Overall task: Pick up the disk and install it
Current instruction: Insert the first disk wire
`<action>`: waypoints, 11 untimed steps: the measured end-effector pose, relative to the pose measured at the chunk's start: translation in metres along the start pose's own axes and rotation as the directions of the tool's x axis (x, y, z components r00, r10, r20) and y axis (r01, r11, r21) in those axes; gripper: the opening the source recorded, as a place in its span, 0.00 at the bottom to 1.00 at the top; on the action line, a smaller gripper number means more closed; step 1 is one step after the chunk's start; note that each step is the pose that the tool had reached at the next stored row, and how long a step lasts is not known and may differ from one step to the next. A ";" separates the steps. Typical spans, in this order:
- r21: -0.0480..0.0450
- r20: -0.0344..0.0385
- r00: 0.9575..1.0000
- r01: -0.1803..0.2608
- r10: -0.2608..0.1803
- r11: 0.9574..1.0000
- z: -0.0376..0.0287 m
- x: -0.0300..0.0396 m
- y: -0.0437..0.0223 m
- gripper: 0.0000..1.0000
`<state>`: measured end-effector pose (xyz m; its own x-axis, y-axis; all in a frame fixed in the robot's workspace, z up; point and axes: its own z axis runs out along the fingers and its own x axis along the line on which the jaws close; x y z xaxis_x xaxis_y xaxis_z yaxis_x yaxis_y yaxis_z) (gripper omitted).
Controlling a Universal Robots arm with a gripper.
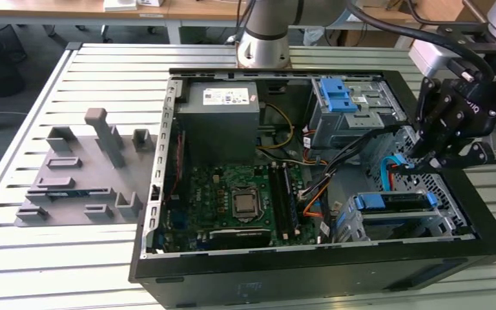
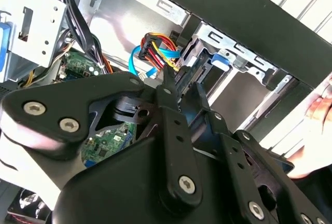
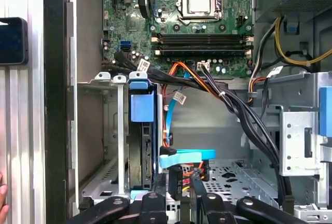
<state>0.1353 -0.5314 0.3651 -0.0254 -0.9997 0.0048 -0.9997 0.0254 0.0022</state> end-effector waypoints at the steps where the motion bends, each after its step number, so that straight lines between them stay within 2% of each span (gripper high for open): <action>1: 0.000 -0.002 1.000 0.000 0.000 1.000 0.0010 -0.0005 0.0002 0.32; 6: 0.000 -0.016 1.000 -0.001 0.001 1.000 0.0059 -0.0026 0.0017 0.32; 11: 0.000 -0.020 1.000 -0.002 0.002 1.000 0.0079 -0.0057 0.0019 0.31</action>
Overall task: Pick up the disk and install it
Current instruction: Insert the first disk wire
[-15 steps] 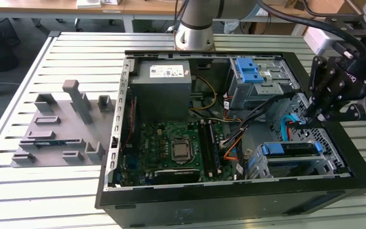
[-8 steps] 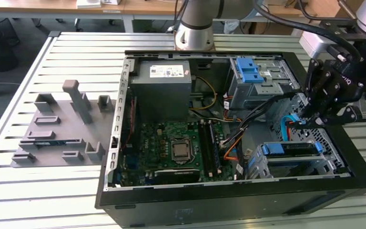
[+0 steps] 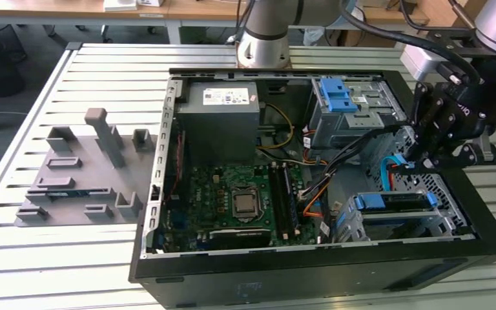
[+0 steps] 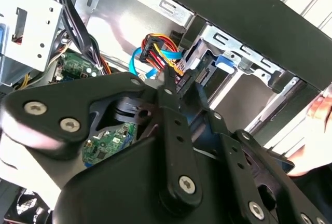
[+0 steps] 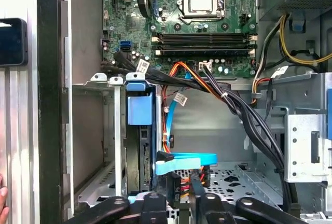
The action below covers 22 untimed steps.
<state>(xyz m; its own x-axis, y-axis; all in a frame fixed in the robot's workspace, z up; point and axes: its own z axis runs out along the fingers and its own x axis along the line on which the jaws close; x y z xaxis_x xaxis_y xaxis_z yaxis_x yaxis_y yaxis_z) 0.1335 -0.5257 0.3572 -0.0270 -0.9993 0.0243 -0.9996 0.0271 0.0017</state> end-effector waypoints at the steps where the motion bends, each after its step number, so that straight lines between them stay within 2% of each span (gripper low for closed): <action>1: 0.000 0.000 1.000 0.000 0.000 1.000 0.0001 -0.0002 0.0000 0.31; 2: 0.000 0.000 1.000 0.000 0.000 1.000 0.0002 -0.0002 0.0000 0.24; 3: 0.000 0.002 1.000 -0.001 0.001 1.000 0.0002 -0.0002 0.0000 0.24; 4: -0.001 0.005 1.000 -0.001 0.001 1.000 0.0006 -0.0002 -0.0001 0.18; 6: -0.005 0.013 1.000 -0.002 0.003 1.000 0.0013 -0.0003 -0.0004 0.18; 7: -0.008 0.014 1.000 -0.003 0.003 1.000 0.0018 -0.0003 -0.0004 0.18; 11: -0.012 0.014 1.000 -0.003 0.003 1.000 0.0026 0.0013 -0.0005 0.18; 18: -0.012 0.015 1.000 -0.003 0.003 1.000 0.0088 0.0123 -0.0009 0.18; 22: -0.012 0.015 1.000 -0.003 0.003 1.000 0.0106 0.0143 -0.0009 0.18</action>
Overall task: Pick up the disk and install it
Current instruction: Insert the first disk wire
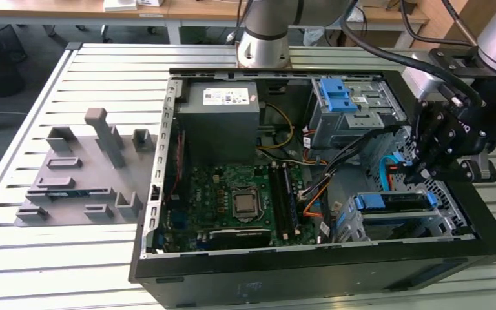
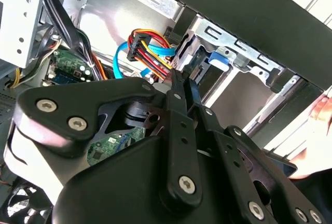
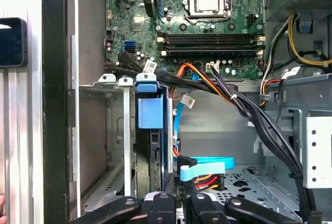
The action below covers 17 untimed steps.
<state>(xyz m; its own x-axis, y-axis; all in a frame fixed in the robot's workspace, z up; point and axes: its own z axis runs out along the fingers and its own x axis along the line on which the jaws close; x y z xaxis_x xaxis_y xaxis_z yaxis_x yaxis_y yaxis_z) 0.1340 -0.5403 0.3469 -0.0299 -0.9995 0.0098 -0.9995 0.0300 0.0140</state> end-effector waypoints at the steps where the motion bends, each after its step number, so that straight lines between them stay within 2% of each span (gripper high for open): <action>1: 0.000 0.000 1.000 0.000 0.000 1.000 0.0000 0.0000 0.0000 0.18; 6: -0.001 0.001 1.000 0.000 0.000 1.000 0.0009 0.0008 0.0001 0.18; 11: -0.004 0.002 1.000 0.000 0.000 1.000 0.0040 0.0078 -0.0002 0.18; 17: -0.008 0.002 1.000 -0.002 0.002 1.000 0.0072 0.0116 -0.0003 0.18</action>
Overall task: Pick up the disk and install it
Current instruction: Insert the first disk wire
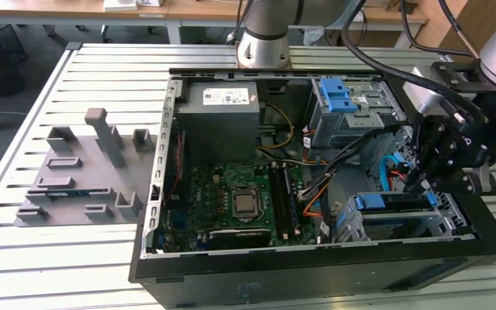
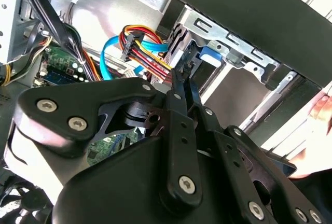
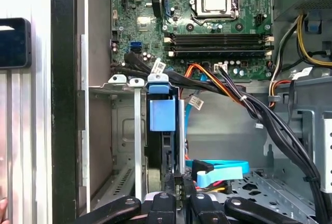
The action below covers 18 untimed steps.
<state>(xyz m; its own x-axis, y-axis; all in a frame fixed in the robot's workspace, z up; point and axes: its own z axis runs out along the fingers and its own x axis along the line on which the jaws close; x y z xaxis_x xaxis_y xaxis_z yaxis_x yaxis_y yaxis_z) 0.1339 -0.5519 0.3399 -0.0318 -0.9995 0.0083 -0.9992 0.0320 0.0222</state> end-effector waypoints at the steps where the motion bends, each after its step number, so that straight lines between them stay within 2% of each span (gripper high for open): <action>1: -0.001 0.000 1.000 0.000 0.000 1.000 0.0006 0.0007 0.0000 0.18; 6: -0.007 0.000 1.000 0.000 0.000 1.000 0.0027 0.0022 -0.0006 0.18; 18: -0.009 0.000 1.000 0.007 -0.007 1.000 0.0041 0.0026 -0.0018 0.18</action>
<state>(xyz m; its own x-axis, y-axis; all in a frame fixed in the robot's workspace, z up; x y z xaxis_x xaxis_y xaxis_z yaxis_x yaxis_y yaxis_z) 0.1355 -0.5546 0.3357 -0.0250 -0.9997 0.0085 -0.9992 0.0253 0.0311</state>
